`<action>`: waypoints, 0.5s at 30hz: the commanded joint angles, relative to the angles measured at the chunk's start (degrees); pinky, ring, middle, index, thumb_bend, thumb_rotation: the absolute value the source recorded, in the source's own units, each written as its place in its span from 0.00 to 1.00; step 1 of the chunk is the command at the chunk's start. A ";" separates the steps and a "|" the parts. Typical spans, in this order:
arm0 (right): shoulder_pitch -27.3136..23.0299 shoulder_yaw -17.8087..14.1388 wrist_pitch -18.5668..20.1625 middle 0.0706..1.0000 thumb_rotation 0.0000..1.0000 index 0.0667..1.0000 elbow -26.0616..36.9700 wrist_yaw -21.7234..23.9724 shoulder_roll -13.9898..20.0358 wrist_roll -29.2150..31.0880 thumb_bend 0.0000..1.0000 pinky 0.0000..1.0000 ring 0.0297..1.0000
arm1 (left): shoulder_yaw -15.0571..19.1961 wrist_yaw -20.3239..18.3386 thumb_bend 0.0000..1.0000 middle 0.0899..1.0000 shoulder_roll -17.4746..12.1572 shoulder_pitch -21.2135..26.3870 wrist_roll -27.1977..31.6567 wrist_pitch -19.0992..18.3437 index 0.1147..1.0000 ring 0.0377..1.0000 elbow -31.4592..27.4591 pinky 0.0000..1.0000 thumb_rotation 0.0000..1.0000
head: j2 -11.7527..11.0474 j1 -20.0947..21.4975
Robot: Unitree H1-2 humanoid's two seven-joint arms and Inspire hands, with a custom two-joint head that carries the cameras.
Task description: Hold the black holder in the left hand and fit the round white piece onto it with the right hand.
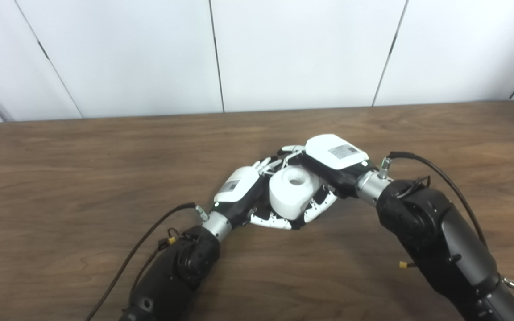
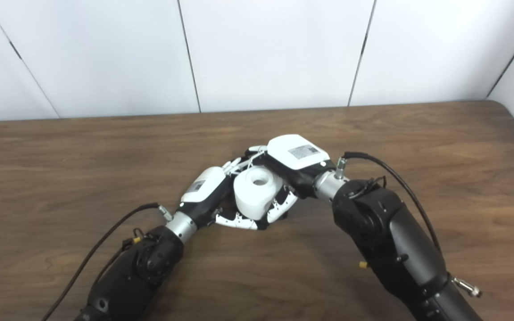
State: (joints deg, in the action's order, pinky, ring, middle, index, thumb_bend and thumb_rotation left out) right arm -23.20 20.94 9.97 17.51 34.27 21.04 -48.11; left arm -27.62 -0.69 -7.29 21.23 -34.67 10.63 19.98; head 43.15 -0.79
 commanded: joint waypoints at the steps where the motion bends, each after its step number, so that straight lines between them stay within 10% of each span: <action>1: -1.32 -1.08 0.59 0.94 0.26 0.99 1.91 1.00 1.11 0.22 0.91 0.70 0.84 | -2.65 -3.38 0.52 0.93 0.86 -3.35 -0.31 -0.85 0.41 1.00 3.66 1.00 0.06 | 0.00 0.06; 15: -2.38 -5.39 1.16 1.00 0.27 1.00 2.68 0.00 1.13 1.14 0.94 0.75 0.88 | -2.62 -3.46 0.52 0.93 0.43 -3.64 -0.04 -0.69 0.41 1.00 3.72 1.00 0.06 | 0.06 0.45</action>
State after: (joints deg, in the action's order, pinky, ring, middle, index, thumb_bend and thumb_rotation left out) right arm -23.12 16.81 11.53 17.71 36.05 22.03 -47.45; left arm -27.67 -0.69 -7.37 21.25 -34.44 10.70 20.00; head 43.15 -0.27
